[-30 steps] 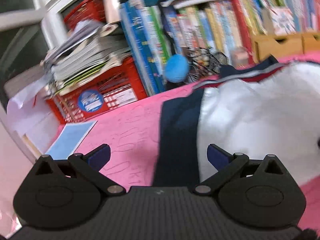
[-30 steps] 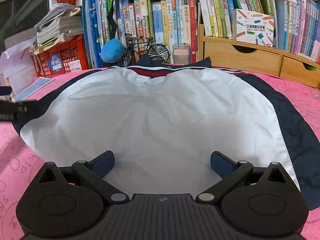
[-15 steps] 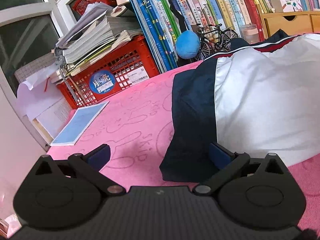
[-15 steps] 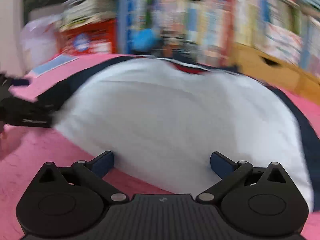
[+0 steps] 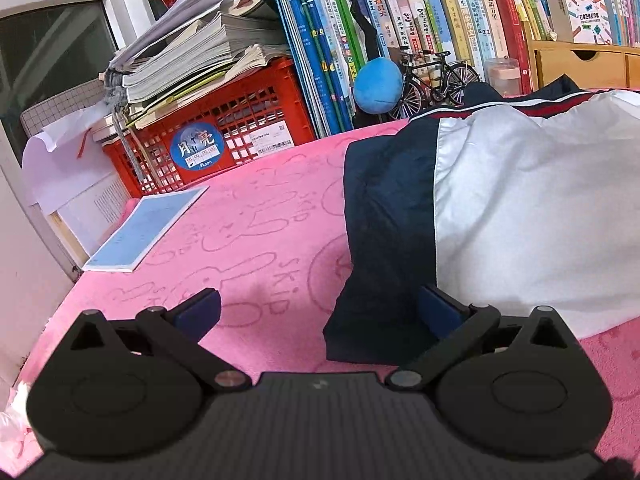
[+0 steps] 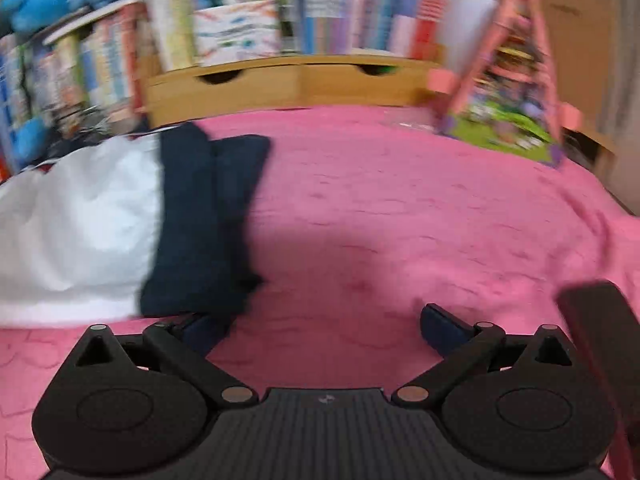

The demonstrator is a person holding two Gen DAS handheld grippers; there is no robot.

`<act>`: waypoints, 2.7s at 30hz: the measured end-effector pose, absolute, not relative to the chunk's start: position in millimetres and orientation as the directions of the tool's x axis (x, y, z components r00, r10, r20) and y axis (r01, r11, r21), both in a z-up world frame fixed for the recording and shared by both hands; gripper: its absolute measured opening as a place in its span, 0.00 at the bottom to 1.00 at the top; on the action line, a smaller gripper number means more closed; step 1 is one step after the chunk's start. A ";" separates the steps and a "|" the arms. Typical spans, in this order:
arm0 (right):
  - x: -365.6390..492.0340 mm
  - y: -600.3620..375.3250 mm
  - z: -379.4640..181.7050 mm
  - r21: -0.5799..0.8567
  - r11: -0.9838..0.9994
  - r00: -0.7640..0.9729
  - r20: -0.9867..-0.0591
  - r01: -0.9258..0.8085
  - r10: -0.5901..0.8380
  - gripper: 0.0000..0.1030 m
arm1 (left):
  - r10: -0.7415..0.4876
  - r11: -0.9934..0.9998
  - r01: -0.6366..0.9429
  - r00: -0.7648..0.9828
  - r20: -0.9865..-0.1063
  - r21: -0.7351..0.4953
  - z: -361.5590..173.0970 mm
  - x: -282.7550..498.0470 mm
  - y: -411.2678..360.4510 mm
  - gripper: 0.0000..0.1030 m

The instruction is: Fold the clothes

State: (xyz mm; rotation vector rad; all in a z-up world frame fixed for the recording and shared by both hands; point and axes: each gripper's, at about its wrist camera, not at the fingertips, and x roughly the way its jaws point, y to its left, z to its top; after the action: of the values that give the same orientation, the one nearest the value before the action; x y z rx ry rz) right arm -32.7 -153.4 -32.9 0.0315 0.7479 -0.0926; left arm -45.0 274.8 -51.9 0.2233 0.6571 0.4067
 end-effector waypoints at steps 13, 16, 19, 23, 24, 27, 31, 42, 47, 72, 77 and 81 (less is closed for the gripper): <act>-20.2 45.9 11.7 0.251 0.859 0.700 -0.499 -0.447 0.510 0.97 | 0.450 0.888 -0.297 0.718 -0.531 0.352 -52.4 -44.4 272.1 1.00; 2.7 103.9 5.5 0.197 0.831 0.651 -0.539 -0.521 0.535 0.96 | 0.450 0.888 -0.299 0.718 -0.531 0.349 -52.3 -44.4 272.9 1.00; 23.0 116.5 -9.1 0.070 0.860 0.672 -0.592 -0.505 0.444 0.96 | 0.450 0.890 -0.308 0.713 -0.537 0.337 -51.9 -44.2 276.2 1.00; 38.7 64.2 -37.0 -0.040 0.926 0.740 -0.614 -0.376 0.274 0.97 | 0.445 0.893 -0.309 0.714 -0.540 0.327 -52.5 -44.5 277.6 1.00; 43.4 42.3 -44.9 -0.037 0.946 0.748 -0.622 -0.323 0.231 0.97 | 0.445 0.893 -0.309 0.714 -0.540 0.326 -52.7 -44.6 277.7 1.00; 58.2 -27.7 -65.4 0.020 0.983 0.763 -0.628 -0.181 0.153 0.95 | 0.447 0.892 -0.311 0.714 -0.539 0.328 -53.3 -44.8 277.8 1.00; 58.6 -66.4 -56.0 -0.044 0.997 0.770 -0.637 -0.064 0.021 0.88 | 0.458 0.885 -0.311 0.710 -0.535 0.346 -51.8 -44.5 276.7 1.00; 95.4 6.7 -13.4 0.089 0.894 0.702 -0.587 -0.439 0.403 0.38 | 0.221 0.958 -0.089 0.836 -0.503 0.273 20.0 48.4 232.5 1.00; 130.8 46.4 -31.8 0.075 0.880 0.669 -0.621 -0.468 0.409 0.37 | 0.304 0.918 -0.077 0.765 -0.567 0.388 -28.8 116.2 229.2 1.00; 164.9 -72.9 -46.5 -0.009 0.999 0.780 -0.626 -0.035 0.021 0.34 | 0.267 0.931 -0.075 0.806 -0.529 0.356 -53.9 110.9 249.0 1.00; 110.3 -31.5 -11.3 0.048 0.972 0.808 -0.547 -0.230 0.219 0.40 | 0.247 0.943 -0.072 0.802 -0.544 0.324 -53.9 112.4 253.5 1.00; 71.4 13.4 -8.8 0.056 0.904 0.726 -0.575 -0.424 0.377 0.51 | 0.251 0.941 -0.072 0.803 -0.541 0.330 -54.9 111.9 252.0 1.00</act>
State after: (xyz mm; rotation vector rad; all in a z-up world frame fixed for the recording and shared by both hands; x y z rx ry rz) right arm 71.4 13.4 -8.8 -0.0814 0.6157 0.4422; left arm 111.9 252.0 -54.9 0.3022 0.6164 0.1760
